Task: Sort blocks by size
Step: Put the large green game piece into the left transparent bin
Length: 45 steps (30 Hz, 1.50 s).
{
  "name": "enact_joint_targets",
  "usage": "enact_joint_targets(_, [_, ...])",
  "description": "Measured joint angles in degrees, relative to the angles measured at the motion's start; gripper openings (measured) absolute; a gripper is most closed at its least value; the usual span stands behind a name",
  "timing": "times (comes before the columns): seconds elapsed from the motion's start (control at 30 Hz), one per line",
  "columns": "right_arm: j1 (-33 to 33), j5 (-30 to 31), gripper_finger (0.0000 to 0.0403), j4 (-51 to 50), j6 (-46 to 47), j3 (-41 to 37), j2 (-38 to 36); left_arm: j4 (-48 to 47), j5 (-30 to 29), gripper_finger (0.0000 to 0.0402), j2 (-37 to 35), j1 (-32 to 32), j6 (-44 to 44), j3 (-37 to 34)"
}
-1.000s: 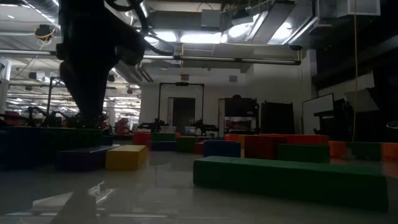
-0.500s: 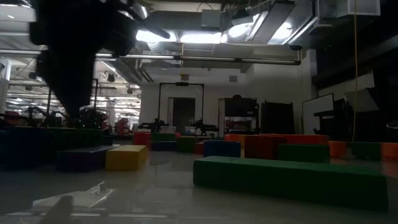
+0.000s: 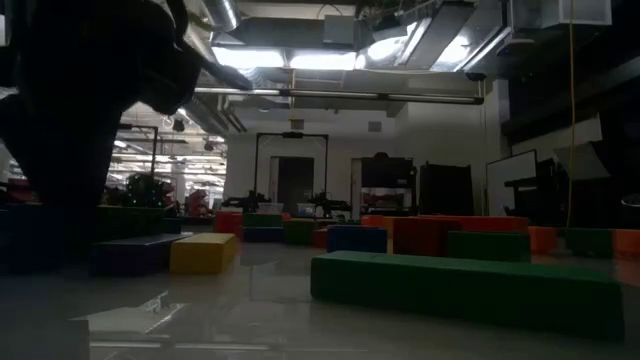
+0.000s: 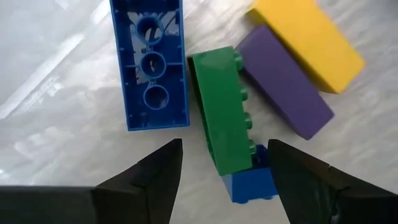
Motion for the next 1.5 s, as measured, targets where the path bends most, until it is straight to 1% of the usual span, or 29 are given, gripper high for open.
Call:
enact_joint_targets(0.27, [0.00,0.00,0.0205,-0.02,-0.02,0.00,0.00,0.92,0.48,0.0218,0.75,1.14,-0.18,0.00])
enact_joint_targets(0.5, [0.00,0.00,0.0205,-0.01,-0.02,0.00,0.00,0.74,0.74,0.0166,1.51,2.31,1.89,-0.13])
enact_joint_targets(0.7, [0.00,0.31,0.0205,0.02,-0.13,0.00,0.00,0.79,1.79,0.0115,1.93,3.45,6.53,-0.15])
enact_joint_targets(0.83, [0.00,4.60,0.0205,0.30,-4.22,0.00,0.00,1.07,3.04,0.0077,1.65,4.43,10.37,-0.15])
enact_joint_targets(0.93, [-0.16,9.38,0.0205,0.40,-7.35,0.00,0.00,1.08,3.70,0.0072,0.61,5.29,12.43,-0.15])
enact_joint_targets(1.07, [-1.17,13.46,0.0205,0.31,-9.06,0.02,0.00,1.48,4.00,0.0072,-2.38,6.40,14.30,-0.09])
enact_joint_targets(1.27, [-4.35,14.16,0.0205,1.35,-13.02,0.02,0.00,1.57,4.70,0.0081,-9.53,6.82,16.55,-0.04])
enact_joint_targets(1.37, [-6.60,14.18,0.0205,4.69,-17.56,0.02,0.00,0.86,8.22,0.0077,-13.66,5.57,16.74,-0.04])
enact_joint_targets(1.5, [-10.19,14.17,0.0205,11.56,-25.72,0.02,0.00,-1.16,13.47,0.0075,-19.28,2.15,14.98,-0.02])
